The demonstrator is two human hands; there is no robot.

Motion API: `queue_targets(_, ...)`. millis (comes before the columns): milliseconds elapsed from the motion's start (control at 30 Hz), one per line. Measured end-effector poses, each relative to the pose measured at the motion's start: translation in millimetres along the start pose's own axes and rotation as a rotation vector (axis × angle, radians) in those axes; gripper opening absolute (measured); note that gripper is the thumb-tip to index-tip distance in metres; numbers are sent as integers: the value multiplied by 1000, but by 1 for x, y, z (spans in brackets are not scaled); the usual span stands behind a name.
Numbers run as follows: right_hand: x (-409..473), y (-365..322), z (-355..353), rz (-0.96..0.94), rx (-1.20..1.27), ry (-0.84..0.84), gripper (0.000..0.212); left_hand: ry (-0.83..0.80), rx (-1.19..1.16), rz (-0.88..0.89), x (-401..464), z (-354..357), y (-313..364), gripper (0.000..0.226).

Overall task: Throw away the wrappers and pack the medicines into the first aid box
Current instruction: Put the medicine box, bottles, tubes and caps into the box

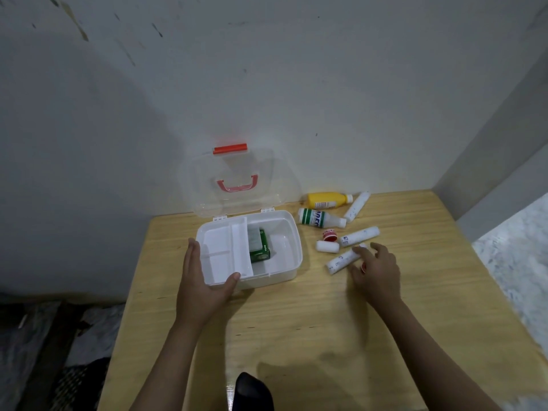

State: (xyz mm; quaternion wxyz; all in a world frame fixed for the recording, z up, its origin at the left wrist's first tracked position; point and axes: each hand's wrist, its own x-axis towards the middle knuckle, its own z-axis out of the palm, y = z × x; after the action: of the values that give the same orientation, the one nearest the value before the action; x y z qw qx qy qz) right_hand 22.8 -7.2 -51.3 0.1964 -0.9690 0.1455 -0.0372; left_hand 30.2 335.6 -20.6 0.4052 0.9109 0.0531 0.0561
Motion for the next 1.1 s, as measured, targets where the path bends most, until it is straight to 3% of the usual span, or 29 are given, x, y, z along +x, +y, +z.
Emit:
queue_targets(67, 8, 2, -3, -59, -92, 10, 39, -2, 4, 2, 1, 0, -1, 110)
queue_targets(167, 26, 7, -12, -104, -188, -129, 31, -5, 13, 5, 1, 0, -1, 110)
queue_targets(267, 45, 13, -22, -142, -184, -285, 22, -5, 16, -3, 1, 0, -2, 110)
queue_targets(433, 64, 13, -36, -179, -89, -360, 28, -2, 12, -9, 1, 0, 0, 109)
queue_targets(667, 58, 5, -66, -252, 26, -236, 25, 5, 16, 6, 0, 0, 1, 107)
queue_targets(833, 54, -39, -105, -408, 196, -164, 29, 7, 0, 9, -1, 0, 1, 109)
queue_targets(967, 60, -89, -109, -490, 289, -234, 38, 12, -2, 9, -2, -1, 3, 111)
queue_targets(1100, 75, -128, -91, -657, 78, -332, 39, 8, -3, 5, -2, -2, 5, 113)
